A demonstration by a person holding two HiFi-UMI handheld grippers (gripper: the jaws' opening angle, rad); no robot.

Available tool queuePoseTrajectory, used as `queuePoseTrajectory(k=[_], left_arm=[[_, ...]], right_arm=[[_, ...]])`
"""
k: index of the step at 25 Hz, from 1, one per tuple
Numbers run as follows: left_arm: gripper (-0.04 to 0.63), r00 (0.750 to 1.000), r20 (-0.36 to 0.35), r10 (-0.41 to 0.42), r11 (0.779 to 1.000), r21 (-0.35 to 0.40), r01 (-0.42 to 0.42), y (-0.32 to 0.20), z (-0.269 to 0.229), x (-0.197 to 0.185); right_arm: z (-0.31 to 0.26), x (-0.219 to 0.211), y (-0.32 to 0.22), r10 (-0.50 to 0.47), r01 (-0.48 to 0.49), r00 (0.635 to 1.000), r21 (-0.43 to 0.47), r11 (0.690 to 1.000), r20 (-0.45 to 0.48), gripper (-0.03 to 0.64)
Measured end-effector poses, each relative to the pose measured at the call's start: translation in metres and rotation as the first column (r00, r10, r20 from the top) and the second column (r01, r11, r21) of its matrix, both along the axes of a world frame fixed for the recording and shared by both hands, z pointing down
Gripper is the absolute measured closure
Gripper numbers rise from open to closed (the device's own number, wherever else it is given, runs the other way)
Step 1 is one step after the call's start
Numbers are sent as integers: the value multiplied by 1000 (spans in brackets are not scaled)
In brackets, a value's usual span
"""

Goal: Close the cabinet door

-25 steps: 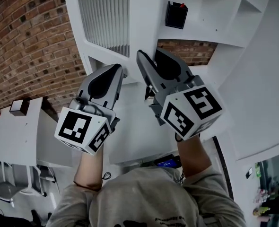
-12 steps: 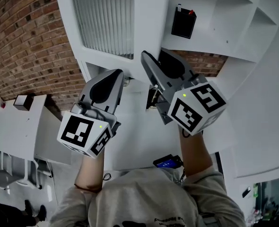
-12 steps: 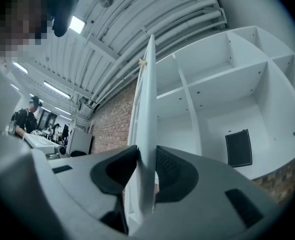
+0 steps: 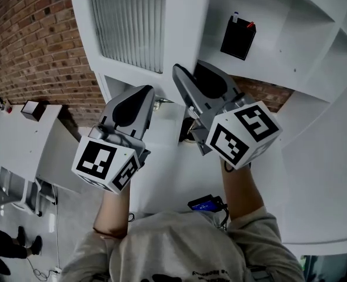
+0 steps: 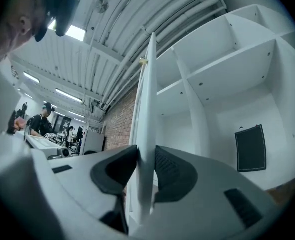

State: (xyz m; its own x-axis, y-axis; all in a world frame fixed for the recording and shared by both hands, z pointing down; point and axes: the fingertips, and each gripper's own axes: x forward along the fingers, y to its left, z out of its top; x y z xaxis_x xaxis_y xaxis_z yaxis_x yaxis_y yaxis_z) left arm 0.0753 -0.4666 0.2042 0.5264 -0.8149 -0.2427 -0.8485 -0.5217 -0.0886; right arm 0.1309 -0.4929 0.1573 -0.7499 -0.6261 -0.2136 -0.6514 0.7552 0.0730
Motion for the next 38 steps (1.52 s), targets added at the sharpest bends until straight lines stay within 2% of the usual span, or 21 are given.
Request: queuePoseTrajectory(k=[7, 13, 31, 38], left_arm=[[589, 996, -8, -90, 996, -14, 90, -8, 2, 0], [589, 993, 4, -118, 993, -18, 118, -19, 2, 0], [589, 996, 56, -63, 997, -39, 66, -73, 5, 15], [589, 999, 43, -15, 999, -31, 17, -85, -1, 31]], right_arm=[[-3, 3, -15, -71, 71, 997, 2, 997, -8, 503], [-2, 5, -30, -116, 116, 993, 5, 993, -6, 503], [-3, 11, -62, -175, 175, 985, 0, 985, -1, 496], [-3, 12, -76, -187, 187, 982, 3, 982, -6, 489]])
